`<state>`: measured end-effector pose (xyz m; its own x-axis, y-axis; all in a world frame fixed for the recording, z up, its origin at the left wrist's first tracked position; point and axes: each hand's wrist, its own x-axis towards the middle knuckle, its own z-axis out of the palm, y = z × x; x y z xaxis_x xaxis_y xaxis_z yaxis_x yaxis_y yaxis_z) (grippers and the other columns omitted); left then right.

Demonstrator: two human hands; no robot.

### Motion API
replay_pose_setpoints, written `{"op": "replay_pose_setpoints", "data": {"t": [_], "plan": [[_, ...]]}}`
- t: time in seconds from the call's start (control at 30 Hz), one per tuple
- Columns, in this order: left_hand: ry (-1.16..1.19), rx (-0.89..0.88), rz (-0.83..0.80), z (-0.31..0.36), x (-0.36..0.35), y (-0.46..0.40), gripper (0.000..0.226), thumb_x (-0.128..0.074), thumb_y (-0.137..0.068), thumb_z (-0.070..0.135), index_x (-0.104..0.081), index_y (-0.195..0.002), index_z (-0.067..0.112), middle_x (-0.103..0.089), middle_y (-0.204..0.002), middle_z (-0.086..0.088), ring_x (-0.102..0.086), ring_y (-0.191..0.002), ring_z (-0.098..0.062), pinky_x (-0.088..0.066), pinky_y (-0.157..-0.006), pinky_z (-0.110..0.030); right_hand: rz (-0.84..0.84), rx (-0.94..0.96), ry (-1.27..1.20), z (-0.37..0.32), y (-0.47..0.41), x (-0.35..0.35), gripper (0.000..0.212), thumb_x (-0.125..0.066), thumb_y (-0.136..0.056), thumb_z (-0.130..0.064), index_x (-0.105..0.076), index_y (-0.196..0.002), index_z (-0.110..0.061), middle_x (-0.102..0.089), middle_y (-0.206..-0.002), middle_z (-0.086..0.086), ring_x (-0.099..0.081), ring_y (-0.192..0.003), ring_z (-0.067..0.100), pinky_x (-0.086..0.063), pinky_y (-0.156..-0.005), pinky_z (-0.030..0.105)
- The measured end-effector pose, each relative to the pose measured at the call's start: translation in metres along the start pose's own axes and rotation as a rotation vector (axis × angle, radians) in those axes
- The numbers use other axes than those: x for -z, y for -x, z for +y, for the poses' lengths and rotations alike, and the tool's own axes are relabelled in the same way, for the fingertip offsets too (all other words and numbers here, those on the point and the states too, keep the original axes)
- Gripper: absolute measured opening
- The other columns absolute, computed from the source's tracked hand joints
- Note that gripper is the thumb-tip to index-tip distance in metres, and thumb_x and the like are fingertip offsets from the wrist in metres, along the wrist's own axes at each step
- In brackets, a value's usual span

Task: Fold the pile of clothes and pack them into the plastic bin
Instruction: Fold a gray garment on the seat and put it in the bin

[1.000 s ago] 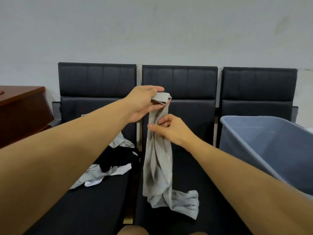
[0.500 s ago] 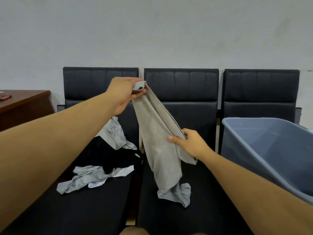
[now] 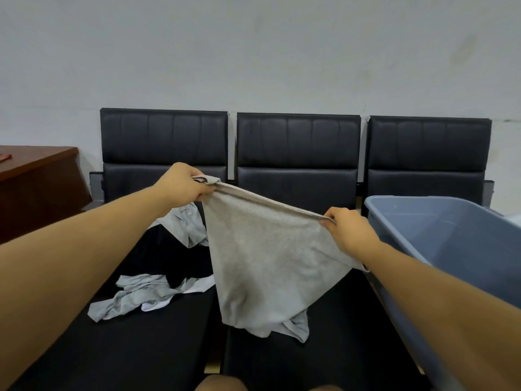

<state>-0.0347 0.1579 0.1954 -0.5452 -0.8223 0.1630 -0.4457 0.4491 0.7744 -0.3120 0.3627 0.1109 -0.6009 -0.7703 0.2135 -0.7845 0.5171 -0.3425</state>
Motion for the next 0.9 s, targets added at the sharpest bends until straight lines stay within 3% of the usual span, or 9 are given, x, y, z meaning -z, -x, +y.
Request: {"op": "replay_pose_setpoints", "data": {"t": [0.07, 0.13, 0.23, 0.3, 0.4, 0.5, 0.57, 0.73, 0.9], "plan": [[-0.001, 0.022, 0.037, -0.001, -0.002, 0.0, 0.028, -0.074, -0.091, 0.029, -0.071, -0.081, 0.003, -0.061, -0.07, -0.009, -0.055, -0.067, -0.017, -0.042, -0.06, -0.025, 0.022, -0.011, 0.097, 0.0, 0.001, 0.009, 0.032, -0.044, -0.106, -0.043, -0.059, -0.096, -0.017, -0.063, -0.086, 0.005, -0.06, -0.076, 0.024, -0.053, -0.067, 0.041], [0.049, 0.041, 0.052, -0.003, -0.003, 0.0, 0.041, -0.072, -0.091, 0.037, -0.068, -0.081, -0.002, -0.054, -0.071, -0.013, -0.048, -0.069, -0.022, -0.037, -0.061, -0.026, 0.057, -0.029, 0.121, 0.001, 0.003, 0.018, 0.041, -0.044, -0.105, -0.049, -0.055, -0.082, -0.017, -0.059, -0.076, 0.003, -0.058, -0.068, 0.021, -0.052, -0.062, 0.038], [0.172, -0.013, 0.034, -0.004, -0.002, 0.002, 0.044, -0.074, -0.089, 0.04, -0.072, -0.094, -0.003, -0.072, -0.088, -0.012, -0.066, -0.085, -0.027, -0.053, -0.085, -0.034, 0.091, -0.062, 0.043, 0.004, 0.001, 0.029, 0.055, -0.051, -0.099, -0.056, -0.042, -0.062, -0.016, -0.044, -0.056, -0.001, -0.043, -0.05, 0.015, -0.033, -0.049, 0.029], [0.241, -0.071, 0.022, -0.001, -0.003, 0.005, 0.035, -0.076, -0.087, 0.038, -0.074, -0.097, 0.005, -0.075, -0.096, -0.01, -0.07, -0.099, -0.025, -0.053, -0.098, -0.043, 0.079, -0.087, -0.041, 0.007, -0.001, 0.035, 0.06, -0.055, -0.096, -0.059, -0.037, -0.059, -0.016, -0.037, -0.052, -0.001, -0.037, -0.048, 0.015, -0.029, -0.048, 0.028], [0.273, -0.077, -0.03, 0.003, -0.005, 0.011, 0.045, -0.082, -0.074, 0.044, -0.064, -0.088, 0.005, -0.066, -0.088, -0.016, -0.063, -0.087, -0.025, -0.053, -0.087, -0.046, 0.068, -0.12, -0.104, 0.009, -0.003, 0.041, 0.062, -0.055, -0.094, -0.063, -0.035, -0.059, -0.016, -0.034, -0.052, -0.001, -0.035, -0.048, 0.015, -0.03, -0.049, 0.029], [0.327, -0.061, -0.087, 0.009, -0.012, 0.018, 0.023, -0.074, -0.079, 0.027, -0.056, -0.08, 0.013, -0.049, -0.077, -0.008, -0.045, -0.076, -0.023, -0.04, -0.068, -0.039, 0.041, -0.137, -0.122, 0.005, -0.001, 0.047, 0.062, -0.052, -0.095, -0.063, -0.036, -0.059, -0.016, -0.035, -0.051, 0.0, -0.035, -0.047, 0.016, -0.031, -0.05, 0.031], [0.321, -0.052, -0.084, 0.012, -0.015, 0.02, 0.017, -0.069, -0.086, 0.019, -0.055, -0.079, 0.013, -0.049, -0.073, -0.006, -0.046, -0.072, -0.022, -0.042, -0.062, -0.032, 0.008, -0.131, -0.137, 0.004, 0.001, 0.051, 0.062, -0.051, -0.097, -0.062, -0.036, -0.058, -0.016, -0.036, -0.05, -0.001, -0.036, -0.047, 0.016, -0.031, -0.051, 0.031], [0.206, -0.026, 0.004, 0.004, -0.014, 0.016, 0.025, -0.075, -0.087, 0.034, -0.07, -0.091, 0.01, -0.065, -0.085, -0.004, -0.058, -0.077, -0.015, -0.049, -0.065, -0.029, -0.081, -0.115, -0.188, 0.006, 0.004, 0.058, 0.062, -0.054, -0.095, -0.062, -0.035, -0.056, -0.017, -0.035, -0.048, -0.003, -0.037, -0.048, 0.017, -0.033, -0.055, 0.033], [0.207, 0.006, 0.002, -0.013, -0.001, 0.013, 0.046, -0.085, -0.078, 0.033, -0.06, -0.111, 0.014, -0.066, -0.106, -0.007, -0.066, -0.09, -0.022, -0.06, -0.077, -0.037, -0.208, -0.002, -0.164, 0.012, 0.009, 0.074, 0.066, -0.054, -0.086, -0.076, -0.039, -0.056, -0.018, -0.041, -0.05, -0.005, -0.042, -0.05, 0.013, -0.037, -0.058, 0.027]]}}
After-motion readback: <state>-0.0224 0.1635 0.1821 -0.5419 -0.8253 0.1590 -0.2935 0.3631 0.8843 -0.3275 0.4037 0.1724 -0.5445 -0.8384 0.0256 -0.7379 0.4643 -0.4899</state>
